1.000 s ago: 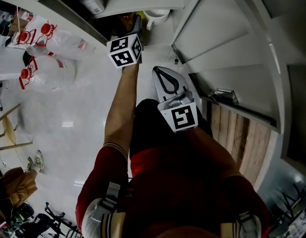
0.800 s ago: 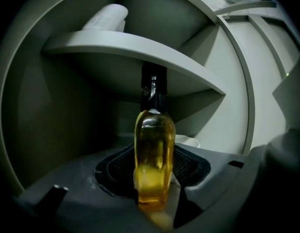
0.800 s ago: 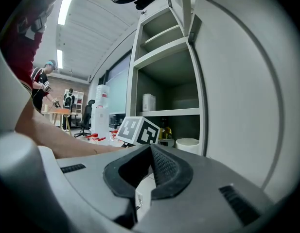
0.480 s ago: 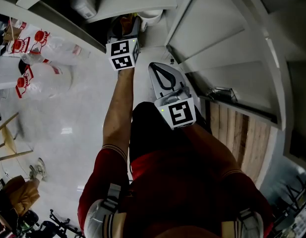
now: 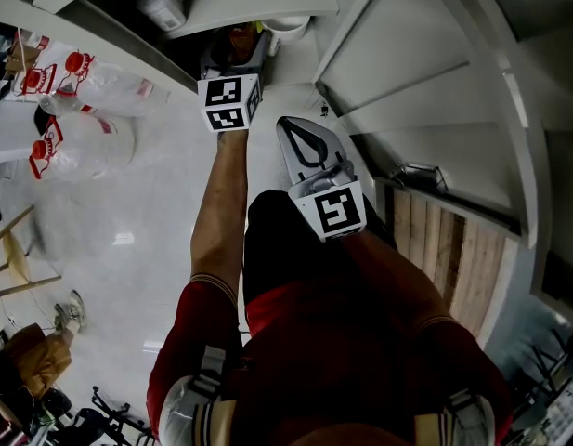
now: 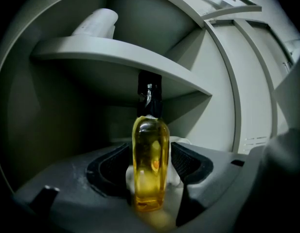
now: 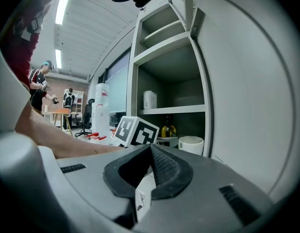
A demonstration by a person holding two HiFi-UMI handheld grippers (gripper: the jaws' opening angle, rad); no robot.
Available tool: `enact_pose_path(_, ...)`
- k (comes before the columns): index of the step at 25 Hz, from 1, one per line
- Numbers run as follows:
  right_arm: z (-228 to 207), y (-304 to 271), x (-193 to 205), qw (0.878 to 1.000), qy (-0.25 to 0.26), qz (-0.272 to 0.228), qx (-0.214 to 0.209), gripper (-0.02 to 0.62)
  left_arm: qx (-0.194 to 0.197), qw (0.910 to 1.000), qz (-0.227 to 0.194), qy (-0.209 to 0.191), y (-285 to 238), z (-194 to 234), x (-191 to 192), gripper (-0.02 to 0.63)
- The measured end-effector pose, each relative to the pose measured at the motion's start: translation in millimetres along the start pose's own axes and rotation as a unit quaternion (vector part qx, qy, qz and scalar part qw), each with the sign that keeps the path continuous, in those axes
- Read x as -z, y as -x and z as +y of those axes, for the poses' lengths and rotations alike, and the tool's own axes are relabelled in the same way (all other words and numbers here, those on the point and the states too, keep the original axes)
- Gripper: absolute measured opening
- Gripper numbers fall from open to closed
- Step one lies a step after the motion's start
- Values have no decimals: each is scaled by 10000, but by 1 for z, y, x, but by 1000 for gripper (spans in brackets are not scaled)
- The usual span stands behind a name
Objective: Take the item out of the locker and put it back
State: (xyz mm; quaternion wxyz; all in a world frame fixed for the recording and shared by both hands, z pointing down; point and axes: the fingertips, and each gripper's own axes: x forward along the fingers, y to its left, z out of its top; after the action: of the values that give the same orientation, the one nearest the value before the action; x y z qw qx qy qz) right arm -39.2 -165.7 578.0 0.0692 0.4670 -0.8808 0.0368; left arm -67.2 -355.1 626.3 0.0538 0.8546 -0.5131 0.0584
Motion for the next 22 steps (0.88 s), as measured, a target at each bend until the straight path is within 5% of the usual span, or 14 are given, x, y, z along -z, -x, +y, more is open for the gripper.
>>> enact_pose_path(22,-17,-3,-35,9991,-239,238,266,-3,47,9999,-53,151,56,-2,-35,290)
